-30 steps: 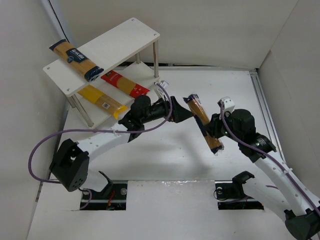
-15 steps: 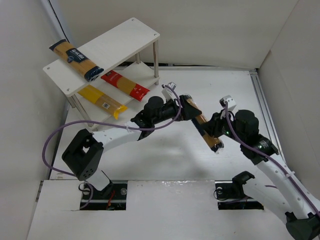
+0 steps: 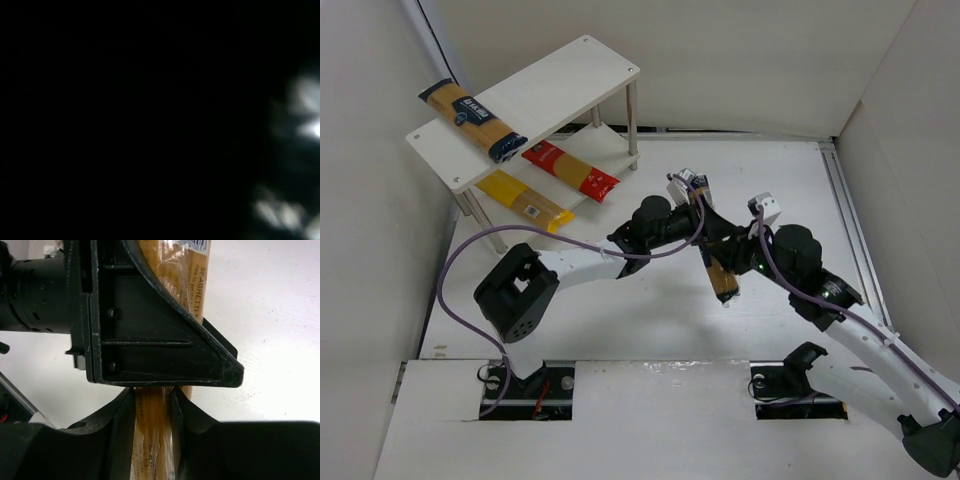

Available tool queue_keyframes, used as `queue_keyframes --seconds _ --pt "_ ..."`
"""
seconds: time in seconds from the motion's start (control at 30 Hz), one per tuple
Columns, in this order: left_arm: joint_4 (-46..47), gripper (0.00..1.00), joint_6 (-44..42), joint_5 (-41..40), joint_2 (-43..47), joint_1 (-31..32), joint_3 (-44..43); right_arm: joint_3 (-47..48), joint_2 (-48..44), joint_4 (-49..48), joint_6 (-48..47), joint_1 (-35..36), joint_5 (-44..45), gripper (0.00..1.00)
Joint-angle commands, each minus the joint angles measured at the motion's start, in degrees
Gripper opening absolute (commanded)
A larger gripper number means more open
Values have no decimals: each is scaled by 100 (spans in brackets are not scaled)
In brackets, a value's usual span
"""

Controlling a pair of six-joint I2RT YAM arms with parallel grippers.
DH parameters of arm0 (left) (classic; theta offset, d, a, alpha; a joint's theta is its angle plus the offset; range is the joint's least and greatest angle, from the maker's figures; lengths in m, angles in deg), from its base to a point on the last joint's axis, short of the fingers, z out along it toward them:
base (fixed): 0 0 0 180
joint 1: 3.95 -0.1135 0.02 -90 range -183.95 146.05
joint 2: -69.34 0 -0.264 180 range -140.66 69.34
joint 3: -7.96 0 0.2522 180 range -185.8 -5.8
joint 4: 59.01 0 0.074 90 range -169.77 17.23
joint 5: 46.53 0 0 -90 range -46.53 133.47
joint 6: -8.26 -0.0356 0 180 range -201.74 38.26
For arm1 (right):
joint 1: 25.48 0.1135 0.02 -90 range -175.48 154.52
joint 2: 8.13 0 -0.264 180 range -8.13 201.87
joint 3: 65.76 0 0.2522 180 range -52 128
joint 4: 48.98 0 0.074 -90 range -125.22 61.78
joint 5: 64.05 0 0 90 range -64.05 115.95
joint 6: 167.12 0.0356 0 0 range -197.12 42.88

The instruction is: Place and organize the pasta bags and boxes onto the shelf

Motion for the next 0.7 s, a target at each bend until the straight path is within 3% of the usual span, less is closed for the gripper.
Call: queue_keyframes --seconds 0.0,0.13,0.2,0.23,0.3,0.33,0.37,0.5,0.67 --pt "446 0 -38 328 190 98 -128 225 -180 -1269 150 250 -308 0" --pt "-37 0 -302 -5 515 98 -128 435 -180 -760 150 250 165 0" --pt "-301 0 -424 -68 621 -42 -128 594 -180 -418 150 250 247 11" --pt "-389 0 -425 -68 708 -112 -128 655 -241 -303 150 250 247 40" --pt "-653 0 -495 -68 788 -357 -294 866 -399 91 98 250 177 67" --pt "-802 0 -495 -68 866 -446 -373 945 -452 259 98 250 176 76" --pt "-916 0 -582 -68 867 -525 -461 1024 -513 444 98 250 176 100" --pt "-1697 0 -759 -269 981 -894 -971 1358 -882 1191 -25 250 307 100" --pt "-1998 0 -820 -156 1184 -1543 -1725 1420 -1717 1596 27 250 738 100"
